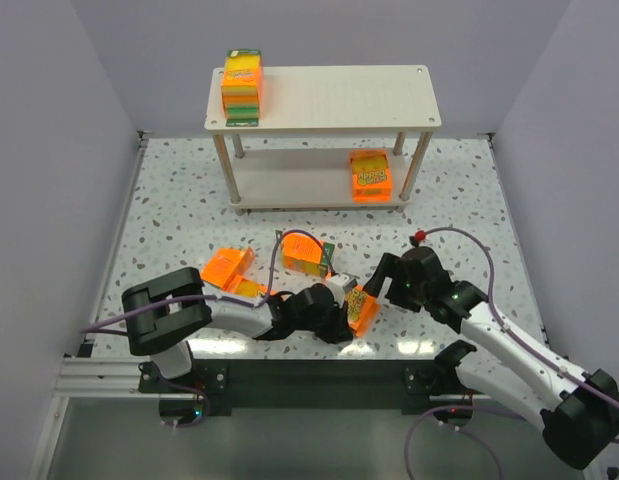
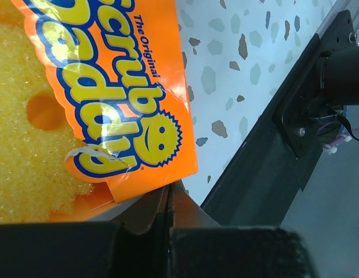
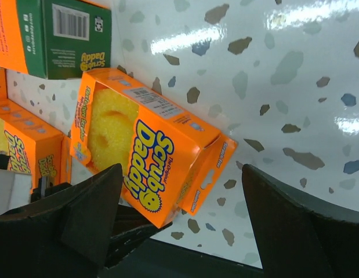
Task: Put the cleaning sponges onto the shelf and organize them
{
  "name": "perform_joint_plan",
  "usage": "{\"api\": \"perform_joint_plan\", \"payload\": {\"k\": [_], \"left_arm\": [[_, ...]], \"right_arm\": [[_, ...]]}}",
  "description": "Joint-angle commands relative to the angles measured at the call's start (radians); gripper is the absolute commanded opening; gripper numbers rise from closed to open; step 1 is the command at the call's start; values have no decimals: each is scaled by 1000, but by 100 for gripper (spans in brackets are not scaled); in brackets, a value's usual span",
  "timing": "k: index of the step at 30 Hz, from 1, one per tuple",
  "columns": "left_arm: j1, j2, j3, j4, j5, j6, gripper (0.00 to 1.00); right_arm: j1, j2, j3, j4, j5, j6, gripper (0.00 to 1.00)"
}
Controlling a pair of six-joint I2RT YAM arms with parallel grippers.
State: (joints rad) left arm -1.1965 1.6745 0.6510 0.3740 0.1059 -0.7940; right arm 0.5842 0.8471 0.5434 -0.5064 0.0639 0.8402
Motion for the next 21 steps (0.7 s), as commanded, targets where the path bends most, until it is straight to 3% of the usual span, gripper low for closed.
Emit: {"api": "perform_joint_plan", "payload": {"k": [1, 8, 17, 21], "left_arm": [[0, -4, 42, 65, -17, -8, 0], [-6, -211, 10, -50, -103, 1, 0], [-5, -643, -68, -360, -377, -22, 0], [-2, -742, -68, -501, -483, -24, 0]], "right_arm": [[3, 4, -43, 48, -62, 114, 87], [3, 53, -180, 293, -199, 283, 76], [3, 81, -213, 331, -236, 321, 62], [3, 170, -235, 387, -243, 324, 60]]}}
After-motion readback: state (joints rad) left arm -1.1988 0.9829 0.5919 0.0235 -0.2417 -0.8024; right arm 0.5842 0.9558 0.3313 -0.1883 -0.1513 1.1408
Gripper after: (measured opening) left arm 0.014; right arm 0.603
